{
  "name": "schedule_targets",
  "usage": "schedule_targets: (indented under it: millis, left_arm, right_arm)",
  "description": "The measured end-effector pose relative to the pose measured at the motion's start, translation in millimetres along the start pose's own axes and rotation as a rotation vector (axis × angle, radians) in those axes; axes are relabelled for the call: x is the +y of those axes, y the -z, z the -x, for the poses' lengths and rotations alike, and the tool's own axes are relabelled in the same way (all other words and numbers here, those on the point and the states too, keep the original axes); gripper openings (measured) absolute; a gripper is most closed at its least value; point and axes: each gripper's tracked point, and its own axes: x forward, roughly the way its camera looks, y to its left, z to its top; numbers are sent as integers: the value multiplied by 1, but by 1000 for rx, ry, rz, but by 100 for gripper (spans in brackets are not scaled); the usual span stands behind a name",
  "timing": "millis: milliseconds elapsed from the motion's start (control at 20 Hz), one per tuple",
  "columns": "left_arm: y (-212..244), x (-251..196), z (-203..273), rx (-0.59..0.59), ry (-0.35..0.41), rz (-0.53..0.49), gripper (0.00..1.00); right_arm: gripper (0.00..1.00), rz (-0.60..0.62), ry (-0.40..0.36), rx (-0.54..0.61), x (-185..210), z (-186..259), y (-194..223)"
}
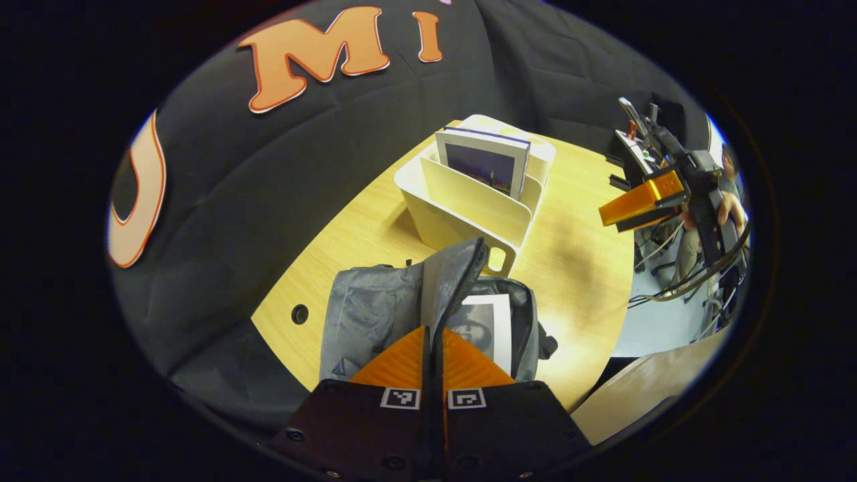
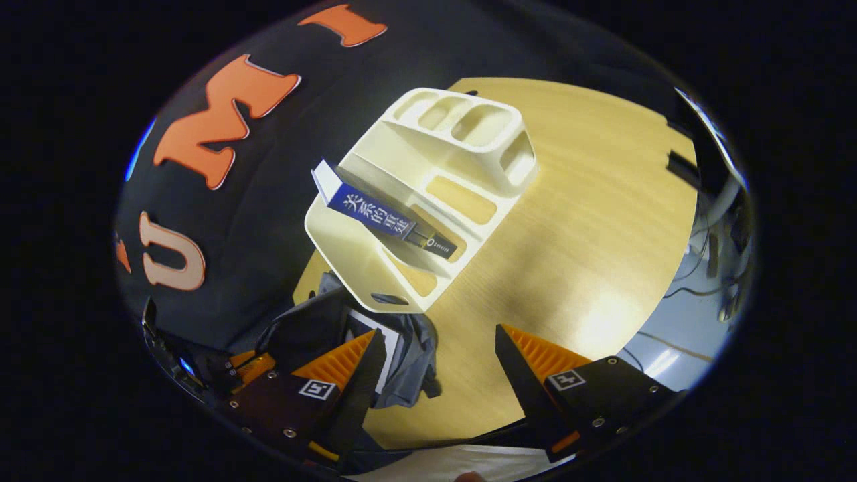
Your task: Open the schoolbag, grab two books from the bookshelf and put them into the schoolbag.
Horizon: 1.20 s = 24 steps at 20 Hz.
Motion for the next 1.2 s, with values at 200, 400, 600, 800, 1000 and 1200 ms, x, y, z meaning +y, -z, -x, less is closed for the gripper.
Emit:
schedule_targets:
  millis: [200, 400, 600, 800, 1000, 1200]
  left_arm:
    - [-1, -3, 4, -16, -13, 27, 1]
    - [-2, -4, 1, -29, -22, 110, 1]
    - [-4, 10, 4, -38, -48, 188, 1]
    - [-4, 14, 5, -43, -70, 242, 1]
    - [-2, 20, 7, -40, -95, 294, 1]
    - [-3, 20, 5, -28, -109, 317, 1]
  right_arm:
    - [98, 156, 56, -39, 11, 32, -58]
    - [98, 370, 91, -58, 48, 45, -102]
    - [98, 556, 108, -35, 88, 30, -137]
    - [98, 713, 126, 40, 119, -4, -154]
    - [99, 811, 147, 92, 138, -46, -168]
    - [99, 844, 167, 182, 136, -92, -164]
